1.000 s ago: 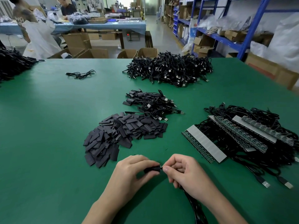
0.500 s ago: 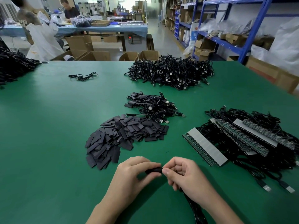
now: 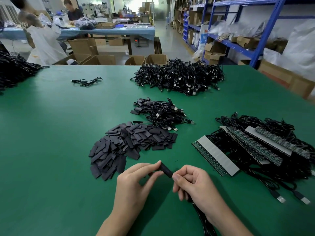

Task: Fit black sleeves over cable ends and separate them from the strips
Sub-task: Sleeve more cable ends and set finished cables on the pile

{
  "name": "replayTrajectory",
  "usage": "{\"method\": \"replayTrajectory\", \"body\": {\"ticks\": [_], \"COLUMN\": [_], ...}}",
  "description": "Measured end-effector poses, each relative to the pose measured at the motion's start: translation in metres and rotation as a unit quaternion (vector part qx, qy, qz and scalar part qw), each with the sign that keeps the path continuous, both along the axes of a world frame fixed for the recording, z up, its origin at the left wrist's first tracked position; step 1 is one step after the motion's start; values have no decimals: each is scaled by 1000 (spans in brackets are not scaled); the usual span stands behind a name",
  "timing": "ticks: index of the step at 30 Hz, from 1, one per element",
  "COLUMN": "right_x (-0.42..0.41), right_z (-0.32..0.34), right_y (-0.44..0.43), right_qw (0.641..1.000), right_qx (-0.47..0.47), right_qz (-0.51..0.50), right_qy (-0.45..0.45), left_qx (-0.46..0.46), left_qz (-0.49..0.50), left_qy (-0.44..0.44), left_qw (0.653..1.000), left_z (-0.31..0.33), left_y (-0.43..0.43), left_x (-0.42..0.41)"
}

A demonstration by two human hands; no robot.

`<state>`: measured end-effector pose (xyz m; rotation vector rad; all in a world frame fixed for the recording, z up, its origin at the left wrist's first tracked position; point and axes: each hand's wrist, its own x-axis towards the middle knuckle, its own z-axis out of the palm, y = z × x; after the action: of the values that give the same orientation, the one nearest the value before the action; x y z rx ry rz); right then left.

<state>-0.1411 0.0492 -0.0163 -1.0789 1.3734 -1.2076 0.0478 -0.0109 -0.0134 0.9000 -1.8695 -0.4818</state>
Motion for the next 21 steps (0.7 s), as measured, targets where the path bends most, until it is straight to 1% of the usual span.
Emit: {"method": "replayTrajectory", "body": {"ticks": [6, 9, 11, 12, 14, 16, 18, 20, 21], "right_x": [0, 0, 0, 1, 3, 5, 4, 0, -1], "right_z": [-4, -3, -2, -2, 0, 3, 4, 6, 8], "right_y": [-1, -1, 0, 0, 1, 2, 3, 5, 6], "right_qw": [1000, 1000, 1000, 1000, 1000, 999, 993, 976, 960], "right_qx": [0, -3, -6, -9, -13, -14, -27, -52, -62], "right_qz": [0, -2, -2, 1, 10, 11, -2, -8, -2], "right_qy": [-2, -5, -2, 2, 14, 51, 115, 210, 272], "left_qx": [6, 35, 113, 170, 268, 308, 324, 330, 332], "left_qz": [14, 7, -3, -9, -31, -49, -57, -48, -39], "left_qy": [0, 14, 50, 80, 148, 192, 227, 265, 281], "left_qw": [1000, 999, 992, 982, 951, 930, 916, 905, 900], "left_z": [-1, 0, 2, 1, -1, -2, 1, 3, 4], "left_y": [0, 0, 1, 1, 0, -2, -4, -7, -9], "left_x": [-1, -1, -2, -3, -6, -6, -4, -2, -1]}}
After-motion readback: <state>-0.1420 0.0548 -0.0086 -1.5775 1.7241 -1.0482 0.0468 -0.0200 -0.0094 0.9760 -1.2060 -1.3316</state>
